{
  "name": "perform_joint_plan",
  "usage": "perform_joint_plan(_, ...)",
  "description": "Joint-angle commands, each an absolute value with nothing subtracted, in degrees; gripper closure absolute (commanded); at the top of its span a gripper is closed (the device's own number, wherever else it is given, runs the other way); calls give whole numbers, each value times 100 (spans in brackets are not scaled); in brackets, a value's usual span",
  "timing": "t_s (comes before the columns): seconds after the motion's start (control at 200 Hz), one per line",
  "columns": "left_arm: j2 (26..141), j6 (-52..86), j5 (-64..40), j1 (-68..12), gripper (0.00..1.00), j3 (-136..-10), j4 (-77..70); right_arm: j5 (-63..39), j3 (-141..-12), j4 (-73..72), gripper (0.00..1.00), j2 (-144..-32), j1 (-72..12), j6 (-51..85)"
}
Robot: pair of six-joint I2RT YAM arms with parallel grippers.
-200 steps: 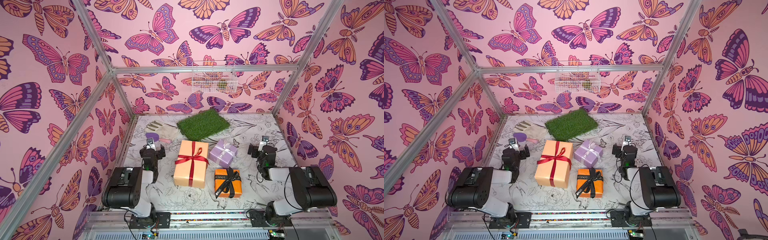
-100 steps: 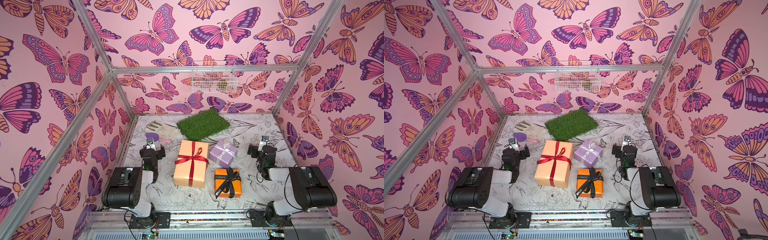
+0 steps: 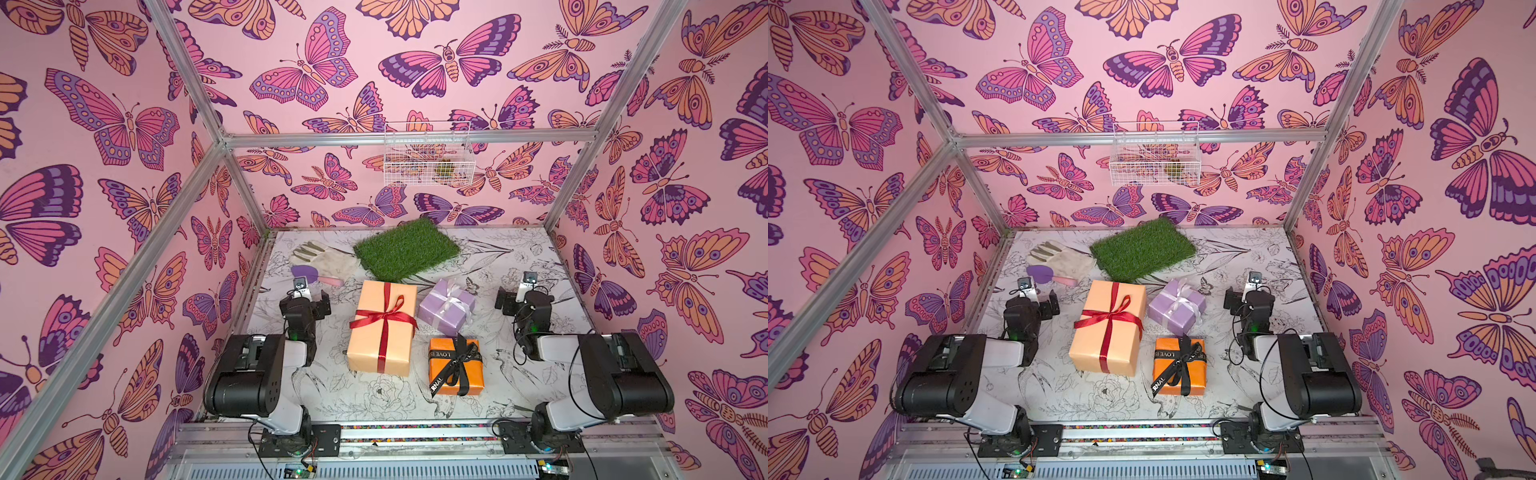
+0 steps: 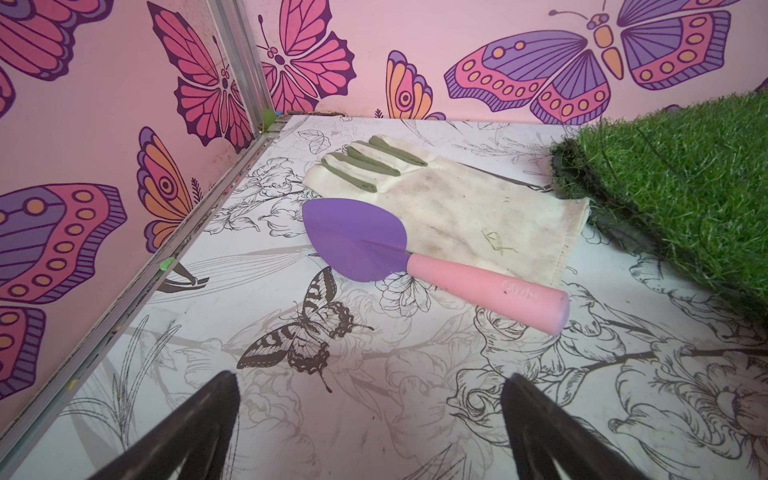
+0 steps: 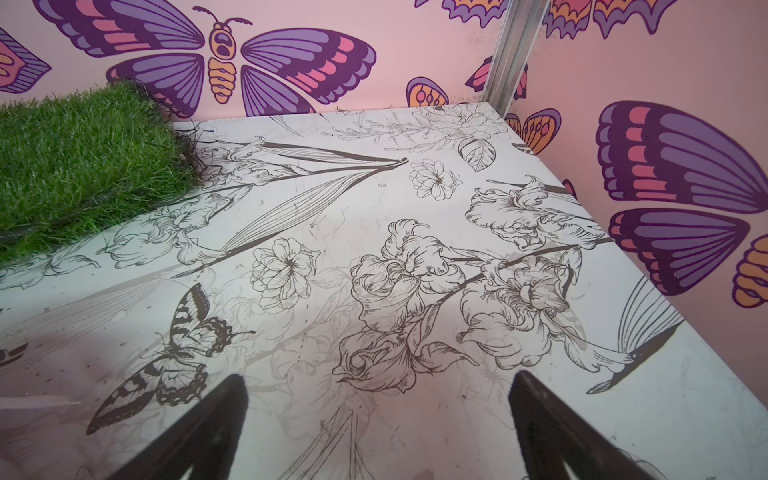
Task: Untie the ribbon bows on the gift boxes
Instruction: Move the gift box to the center of the board.
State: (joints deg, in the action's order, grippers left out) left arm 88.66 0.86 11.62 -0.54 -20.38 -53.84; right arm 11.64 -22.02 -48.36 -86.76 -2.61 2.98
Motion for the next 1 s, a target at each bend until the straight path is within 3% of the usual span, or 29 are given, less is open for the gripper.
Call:
perform_joint_plan(0.0, 8458, -6, 1187, -131, 0, -1961, -5213, 1007, -2250, -4695, 0, -8447, -227, 242)
perform_joint_plan(0.185, 7353, 150, 1573, -167, 0, -2382, -3727, 1444, -2711, -3213, 0, -7541, -391, 246)
perform_joint_plan(0.34, 6283, 716, 1614, -215, 0, -2890, -2355, 1151, -3408, -1222, 2, -6813, -430, 1232)
perform_joint_plan(0.551, 5655, 1628, 724, -447, 0, -4163, 888, 111, -4394, 1242, 12, -6505, -747, 2618)
perform_joint_plan(0.726, 5653, 2287, -498, -501, 0, -4779, 2181, -649, -4685, 2162, 19, -6414, -1671, 2914)
perform_joint_plan(0.911, 6027, 3011, -1245, -682, 0, -5024, 2329, -1290, -4567, 1673, 51, -6547, -2808, 3576)
perform_joint_plan(0.991, 6200, 3157, -1331, -825, 0, -5136, 2325, -958, -4623, 1384, 74, -6802, -3371, 3764)
